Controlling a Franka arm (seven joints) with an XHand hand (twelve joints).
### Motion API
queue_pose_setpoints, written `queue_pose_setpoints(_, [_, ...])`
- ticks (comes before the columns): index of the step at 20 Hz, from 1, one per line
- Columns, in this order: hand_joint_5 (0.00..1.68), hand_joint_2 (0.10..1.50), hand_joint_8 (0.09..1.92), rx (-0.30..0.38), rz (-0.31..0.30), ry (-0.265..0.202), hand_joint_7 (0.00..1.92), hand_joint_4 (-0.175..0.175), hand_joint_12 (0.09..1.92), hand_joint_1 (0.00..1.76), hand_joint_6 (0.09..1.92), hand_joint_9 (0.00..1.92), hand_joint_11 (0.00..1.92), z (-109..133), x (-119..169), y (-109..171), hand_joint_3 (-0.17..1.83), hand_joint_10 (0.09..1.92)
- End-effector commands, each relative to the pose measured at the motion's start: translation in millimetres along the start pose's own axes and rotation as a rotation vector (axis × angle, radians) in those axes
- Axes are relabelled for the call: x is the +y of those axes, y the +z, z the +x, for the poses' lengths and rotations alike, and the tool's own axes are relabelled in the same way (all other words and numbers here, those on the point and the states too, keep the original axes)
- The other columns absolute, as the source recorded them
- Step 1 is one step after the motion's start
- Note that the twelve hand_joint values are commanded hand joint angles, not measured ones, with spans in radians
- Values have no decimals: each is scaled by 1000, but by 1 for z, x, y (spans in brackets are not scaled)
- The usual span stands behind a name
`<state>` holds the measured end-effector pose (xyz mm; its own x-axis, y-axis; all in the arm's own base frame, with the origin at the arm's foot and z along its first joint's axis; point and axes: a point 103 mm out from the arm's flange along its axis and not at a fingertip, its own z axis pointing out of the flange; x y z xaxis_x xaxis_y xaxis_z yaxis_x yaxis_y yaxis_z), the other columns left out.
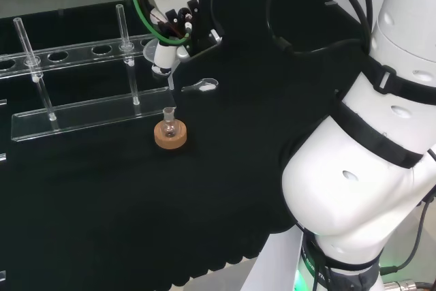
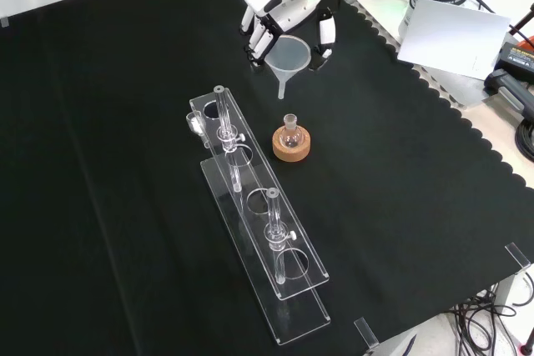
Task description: Place the funnel on the round-bottom flask.
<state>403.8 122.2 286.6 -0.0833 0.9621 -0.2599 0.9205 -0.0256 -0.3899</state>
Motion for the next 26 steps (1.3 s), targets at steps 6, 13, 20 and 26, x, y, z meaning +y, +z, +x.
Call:
queue_pose_setpoints(6, [766,641,668,14,13,-17,901,7,1196,919,838,1176,791,8,7,24,810,370])
queue_pose_setpoints(13, [767,642,670,22,22,-39,900,4,1186,923,838,1177,804,14,11,36,808,371])
queue_pose_setpoints(20, [768,642,672,14,31,-48,899,2,1177,924,837,1177,812,19,11,39,807,371])
queue_pose_setpoints(26, [769,643,674,17,37,-53,898,1,1173,925,836,1178,815,21,12,41,805,371])
